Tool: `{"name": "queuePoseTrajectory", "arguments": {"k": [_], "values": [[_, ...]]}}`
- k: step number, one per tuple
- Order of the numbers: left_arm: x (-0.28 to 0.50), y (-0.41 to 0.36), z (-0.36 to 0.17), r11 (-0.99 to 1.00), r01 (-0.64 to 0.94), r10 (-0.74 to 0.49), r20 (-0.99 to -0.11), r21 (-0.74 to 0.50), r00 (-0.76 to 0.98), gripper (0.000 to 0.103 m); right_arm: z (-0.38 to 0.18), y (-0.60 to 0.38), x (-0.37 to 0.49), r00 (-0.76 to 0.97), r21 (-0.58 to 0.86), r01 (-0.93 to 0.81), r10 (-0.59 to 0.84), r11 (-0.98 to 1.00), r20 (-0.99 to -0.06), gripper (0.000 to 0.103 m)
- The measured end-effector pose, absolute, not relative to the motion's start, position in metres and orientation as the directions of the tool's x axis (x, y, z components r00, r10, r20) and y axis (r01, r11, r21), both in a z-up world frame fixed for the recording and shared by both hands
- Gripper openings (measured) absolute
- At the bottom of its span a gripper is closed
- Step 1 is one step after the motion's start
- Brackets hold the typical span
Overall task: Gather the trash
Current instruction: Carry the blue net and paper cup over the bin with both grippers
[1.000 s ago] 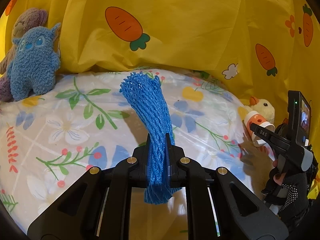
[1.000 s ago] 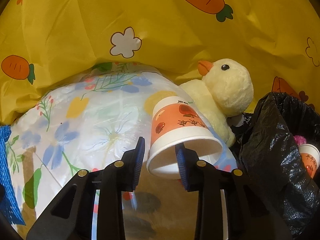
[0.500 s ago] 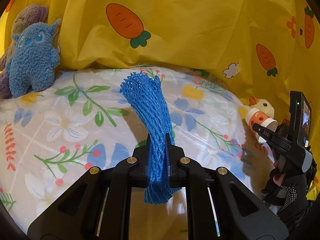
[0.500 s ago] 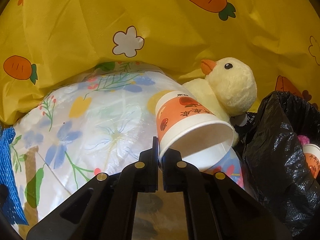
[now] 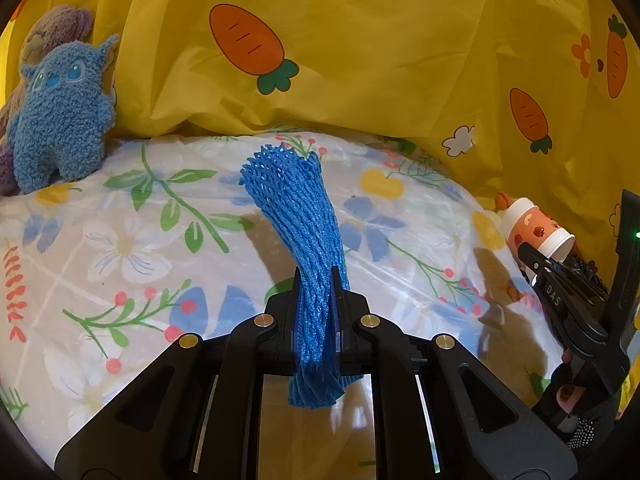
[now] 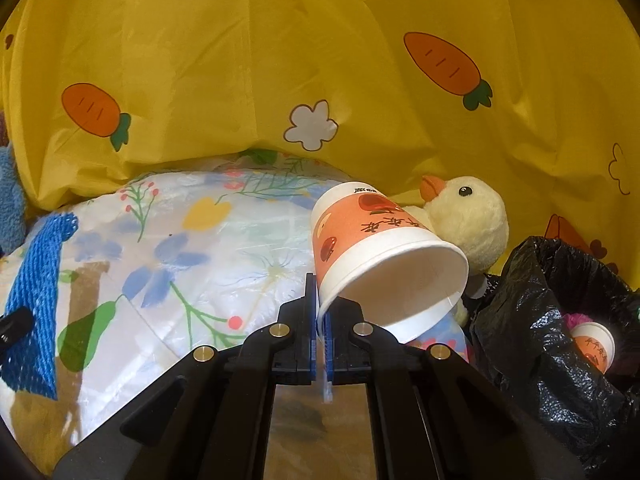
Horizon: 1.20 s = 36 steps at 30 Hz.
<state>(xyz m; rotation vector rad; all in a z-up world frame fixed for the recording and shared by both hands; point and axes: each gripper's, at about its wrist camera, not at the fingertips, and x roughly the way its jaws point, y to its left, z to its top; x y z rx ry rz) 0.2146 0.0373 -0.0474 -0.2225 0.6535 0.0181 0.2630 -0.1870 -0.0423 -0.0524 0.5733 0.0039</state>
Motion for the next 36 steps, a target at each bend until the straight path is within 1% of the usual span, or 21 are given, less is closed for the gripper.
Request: {"name": "queuePoseTrajectory", "arguments": {"k": [7,12,14,16,19,24,28,36], "values": [[0.213,0.033,-0.046,0.980,-0.056,-0.067,-0.589,-0.188,0.806,0.010,-0.019,-0.180,0.214,0.870,-0.039,-0.120,0.087,0.992,-0.485,0.004],[0.212,0.029,-0.043,0.978,-0.018,-0.108,-0.576,-0.209,0.811,0.010,-0.009,-0.179,0.180,0.872,-0.045,-0.196,0.153,0.979,-0.466,0.004],[0.210,0.029,-0.040,0.971,0.003,-0.141,-0.567,-0.238,0.812,0.010,-0.006,-0.181,0.169,0.870,-0.040,-0.216,0.173,0.976,-0.462,0.004],[0.205,0.025,-0.036,0.972,0.009,-0.142,-0.559,-0.234,0.817,0.010,-0.002,-0.184,0.159,0.869,-0.032,-0.230,0.190,0.973,-0.458,0.004],[0.197,0.013,-0.029,0.978,0.033,-0.143,-0.551,-0.204,0.822,0.010,0.001,-0.193,0.149,0.873,-0.036,-0.235,0.194,0.971,-0.448,0.004],[0.181,-0.018,-0.014,0.976,0.107,-0.194,-0.532,-0.190,0.824,0.010,0.006,-0.210,0.138,0.878,-0.027,-0.221,0.187,0.975,-0.440,0.004],[0.170,-0.052,0.006,0.962,0.198,-0.266,-0.503,-0.187,0.822,0.010,0.013,-0.228,0.129,0.890,-0.019,-0.192,0.166,0.981,-0.424,0.004],[0.167,-0.134,0.034,0.919,0.363,-0.393,-0.463,-0.155,0.795,0.010,0.025,-0.282,0.118,0.914,-0.017,-0.074,0.061,0.997,-0.401,0.004]]}}
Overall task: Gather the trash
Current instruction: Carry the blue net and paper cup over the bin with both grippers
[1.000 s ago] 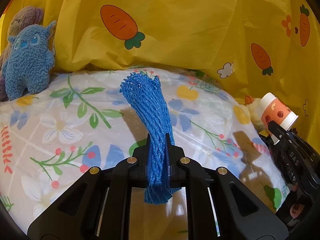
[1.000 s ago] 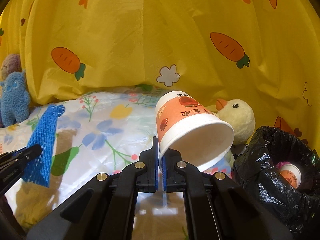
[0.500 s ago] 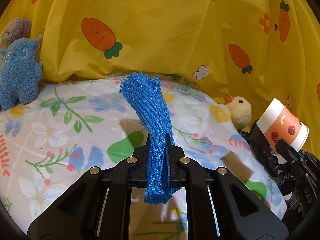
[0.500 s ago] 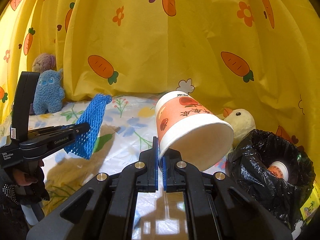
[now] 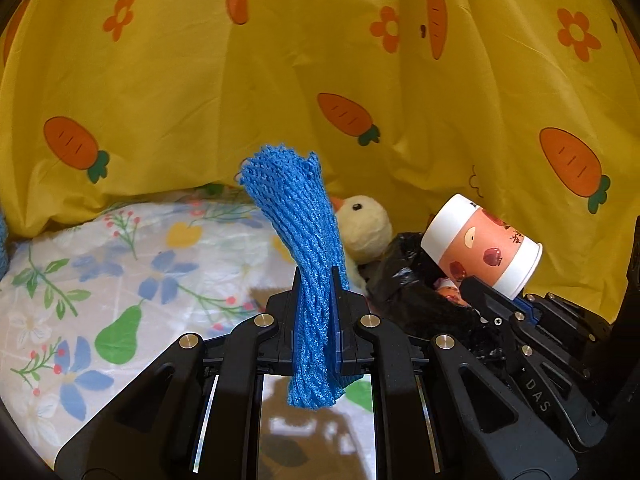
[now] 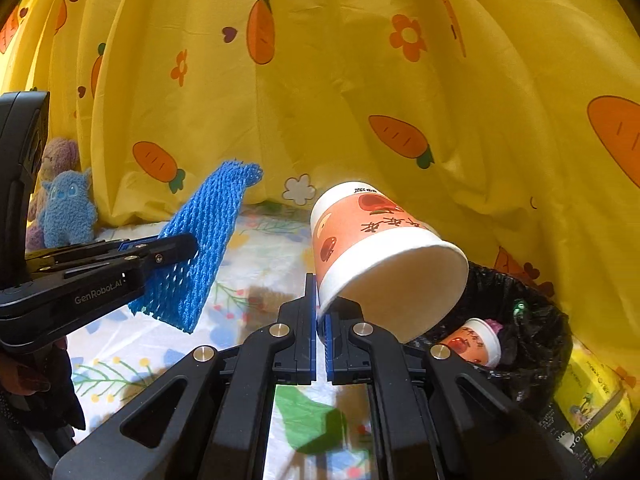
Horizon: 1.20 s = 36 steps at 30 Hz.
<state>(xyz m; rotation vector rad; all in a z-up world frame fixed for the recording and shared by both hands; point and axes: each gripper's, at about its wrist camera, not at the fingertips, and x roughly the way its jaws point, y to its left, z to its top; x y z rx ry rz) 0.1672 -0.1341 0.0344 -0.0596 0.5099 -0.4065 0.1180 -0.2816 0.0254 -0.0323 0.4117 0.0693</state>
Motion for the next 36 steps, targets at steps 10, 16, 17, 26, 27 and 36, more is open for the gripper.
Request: {"name": "queuePoseTrajectory", "arguments": {"k": [10,16,17,26,27,36], "values": [[0.184,-0.216,0.042,0.847,0.503,-0.523,-0.447,-0.174,0.725,0.010,0.035,-0.352,0.115,0.918,0.014,0.074,-0.063,0.997,-0.392,0.004],[0.198,-0.251,0.038,0.812,0.556,-0.568,-0.451,-0.175,0.688,0.010,0.034,-0.377,0.123,0.911,0.041,0.119,-0.093,0.992,-0.402,0.004],[0.200,-0.256,0.037,0.809,0.561,-0.572,-0.453,-0.176,0.684,0.010,0.033,-0.380,0.126,0.909,0.042,0.125,-0.097,0.991,-0.406,0.004],[0.219,-0.283,0.020,0.800,0.573,-0.578,-0.486,-0.178,0.656,0.011,0.026,-0.395,0.146,0.892,0.057,0.165,-0.125,0.985,-0.434,0.004],[0.221,-0.285,0.018,0.800,0.573,-0.576,-0.490,-0.176,0.654,0.011,0.025,-0.396,0.148,0.891,0.061,0.168,-0.125,0.984,-0.437,0.004],[0.233,-0.295,0.005,0.792,0.582,-0.583,-0.507,-0.182,0.634,0.011,0.023,-0.405,0.162,0.878,0.060,0.198,-0.150,0.978,-0.455,0.004]]}}
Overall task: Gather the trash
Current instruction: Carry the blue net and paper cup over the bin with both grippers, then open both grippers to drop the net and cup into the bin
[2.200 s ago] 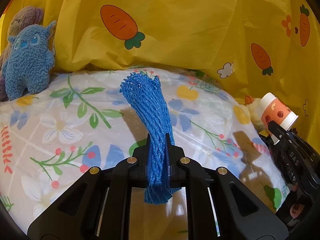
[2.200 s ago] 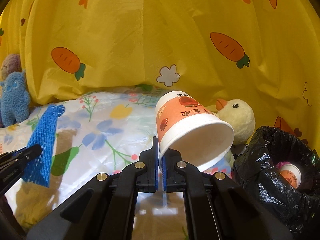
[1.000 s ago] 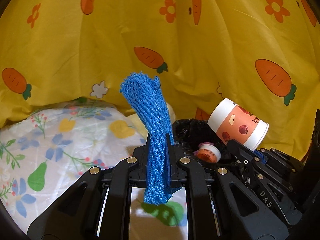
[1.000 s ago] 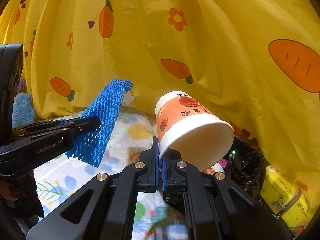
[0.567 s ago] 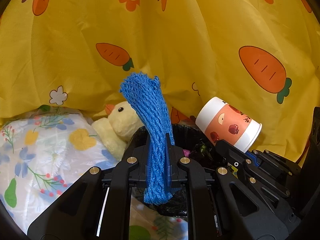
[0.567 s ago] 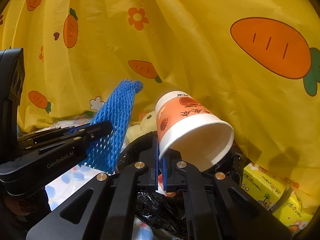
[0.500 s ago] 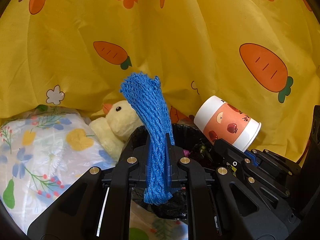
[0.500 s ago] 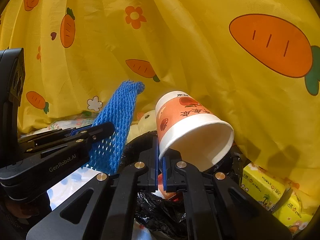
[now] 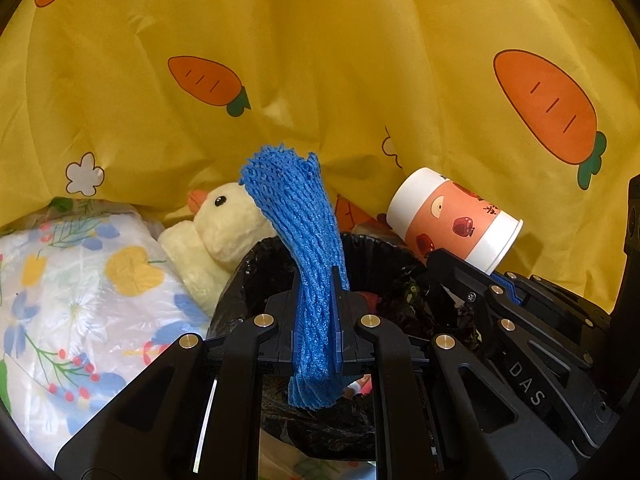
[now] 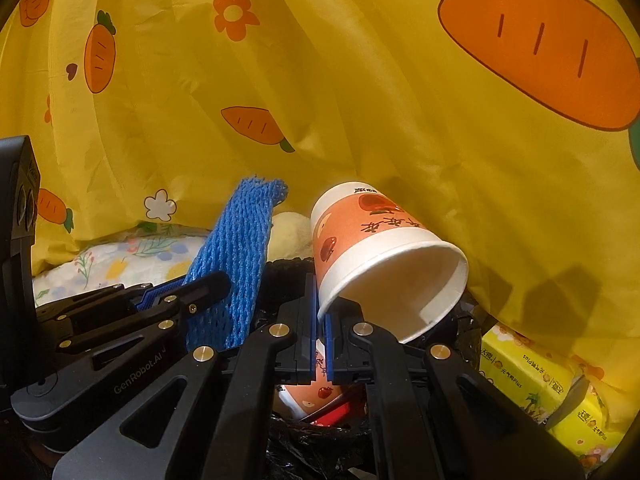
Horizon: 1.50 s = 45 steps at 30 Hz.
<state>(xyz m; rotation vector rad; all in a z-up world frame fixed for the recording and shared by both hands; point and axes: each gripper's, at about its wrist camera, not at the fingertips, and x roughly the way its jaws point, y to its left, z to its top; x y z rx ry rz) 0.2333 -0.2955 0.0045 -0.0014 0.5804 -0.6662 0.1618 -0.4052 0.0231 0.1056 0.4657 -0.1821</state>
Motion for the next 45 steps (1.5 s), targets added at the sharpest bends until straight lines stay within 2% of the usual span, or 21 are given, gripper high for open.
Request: {"name": "queuePoseTrajectory", "arguments": {"k": [8,10,11,12,15,19,21,23,25,26,27,30,31,33,36,40,43,45], "values": [[0.242,-0.299,-0.007,0.786,0.582,-0.592,-0.523,-0.208,0.613,0.011,0.021,-0.407,0.175,0.872,0.067,0.208,-0.155,0.976,-0.464,0.004],[0.245,-0.300,-0.009,0.776,0.591,-0.604,-0.526,-0.219,0.598,0.014,0.020,-0.408,0.177,0.871,0.069,0.214,-0.159,0.974,-0.465,0.004],[0.245,-0.299,-0.010,0.773,0.595,-0.608,-0.524,-0.220,0.596,0.025,0.020,-0.408,0.178,0.872,0.072,0.214,-0.157,0.974,-0.464,0.004],[0.246,-0.298,-0.011,0.775,0.593,-0.606,-0.522,-0.218,0.600,0.042,0.020,-0.410,0.178,0.872,0.079,0.219,-0.159,0.972,-0.463,0.004],[0.247,-0.290,-0.012,0.787,0.573,-0.598,-0.509,-0.228,0.619,0.062,0.020,-0.415,0.178,0.872,0.100,0.226,-0.155,0.969,-0.465,0.006],[0.247,-0.281,-0.013,0.804,0.545,-0.582,-0.501,-0.237,0.641,0.073,0.020,-0.417,0.178,0.873,0.113,0.225,-0.149,0.968,-0.465,0.006],[0.246,-0.275,-0.012,0.822,0.522,-0.560,-0.494,-0.230,0.665,0.085,0.020,-0.416,0.179,0.874,0.112,0.220,-0.144,0.969,-0.465,0.006],[0.246,-0.268,-0.012,0.838,0.494,-0.538,-0.490,-0.229,0.686,0.089,0.022,-0.415,0.180,0.874,0.106,0.222,-0.150,0.969,-0.462,0.007],[0.247,-0.259,-0.012,0.853,0.464,-0.519,-0.488,-0.239,0.702,0.092,0.023,-0.416,0.179,0.876,0.117,0.221,-0.144,0.968,-0.460,0.019],[0.247,-0.256,-0.011,0.856,0.456,-0.515,-0.488,-0.245,0.704,0.093,0.023,-0.416,0.178,0.878,0.123,0.222,-0.143,0.967,-0.457,0.035],[0.247,-0.252,-0.011,0.859,0.448,-0.511,-0.488,-0.248,0.708,0.094,0.023,-0.416,0.177,0.880,0.121,0.223,-0.146,0.967,-0.451,0.045],[0.243,-0.245,-0.009,0.870,0.433,-0.491,-0.485,-0.235,0.724,0.096,0.026,-0.414,0.174,0.880,0.125,0.217,-0.139,0.968,-0.454,0.049],[0.241,-0.244,-0.008,0.875,0.429,-0.482,-0.484,-0.224,0.731,0.096,0.027,-0.413,0.172,0.882,0.126,0.216,-0.138,0.968,-0.451,0.052],[0.236,-0.242,-0.007,0.880,0.428,-0.471,-0.484,-0.205,0.737,0.097,0.029,-0.412,0.169,0.882,0.121,0.223,-0.148,0.967,-0.447,0.067],[0.230,-0.236,-0.005,0.895,0.408,-0.442,-0.481,-0.180,0.757,0.097,0.031,-0.411,0.161,0.882,0.121,0.231,-0.155,0.965,-0.445,0.070],[0.219,-0.223,-0.002,0.911,0.379,-0.410,-0.465,-0.164,0.785,0.097,0.034,-0.404,0.145,0.887,0.093,0.262,-0.202,0.961,-0.415,0.085],[0.208,-0.213,0.001,0.928,0.345,-0.369,-0.450,-0.138,0.813,0.097,0.033,-0.396,0.133,0.885,0.077,0.277,-0.224,0.958,-0.407,0.089],[0.201,-0.206,0.002,0.940,0.321,-0.339,-0.445,-0.117,0.829,0.097,0.031,-0.390,0.127,0.879,0.062,0.301,-0.251,0.952,-0.404,0.098]]}}
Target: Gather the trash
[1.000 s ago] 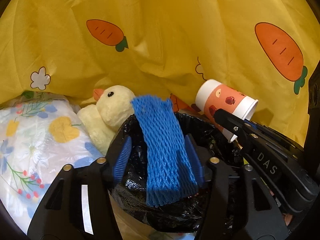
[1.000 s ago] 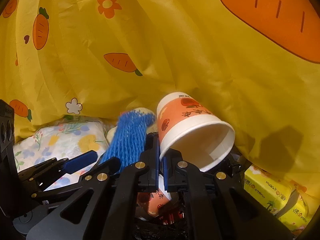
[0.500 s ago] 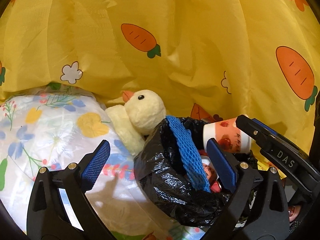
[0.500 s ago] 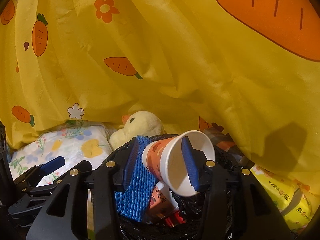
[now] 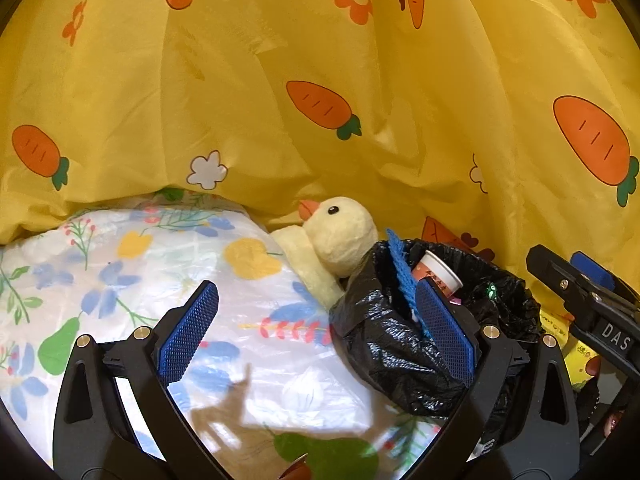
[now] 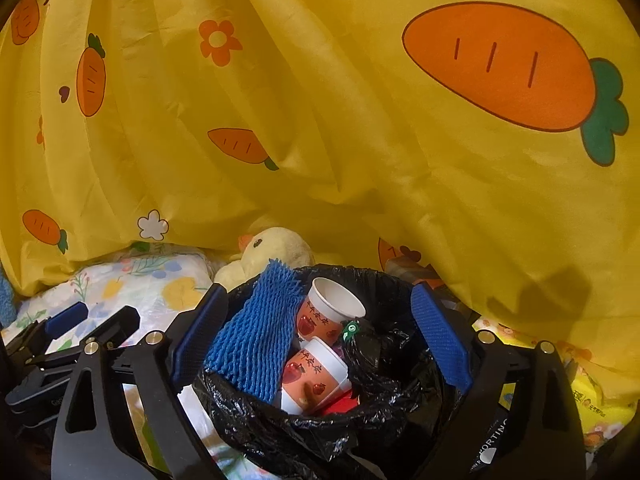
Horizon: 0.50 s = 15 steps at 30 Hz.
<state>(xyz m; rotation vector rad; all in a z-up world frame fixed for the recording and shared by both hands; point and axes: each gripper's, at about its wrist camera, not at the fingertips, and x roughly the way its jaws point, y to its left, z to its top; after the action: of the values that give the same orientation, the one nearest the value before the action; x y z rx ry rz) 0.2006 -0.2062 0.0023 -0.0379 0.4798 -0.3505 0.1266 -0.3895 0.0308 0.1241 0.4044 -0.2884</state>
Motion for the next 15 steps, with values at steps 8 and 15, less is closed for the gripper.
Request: {"name": "queuePoseTrajectory", "arguments": {"k": [8,15], "values": [[0.168,-0.185,0.004,0.957,0.286,-0.275,-0.445,-0.046,0.852,0.097,0.018,-0.362,0.106,0.863,0.011,0.354,-0.322,0.935,-0.390,0.098],[0.137,-0.165,0.002,0.963,0.268,-0.252,-0.453,-0.029,0.855,0.097,0.016,-0.339,0.087,0.848,-0.004,0.373,-0.343,0.928,-0.403,0.098]]}}
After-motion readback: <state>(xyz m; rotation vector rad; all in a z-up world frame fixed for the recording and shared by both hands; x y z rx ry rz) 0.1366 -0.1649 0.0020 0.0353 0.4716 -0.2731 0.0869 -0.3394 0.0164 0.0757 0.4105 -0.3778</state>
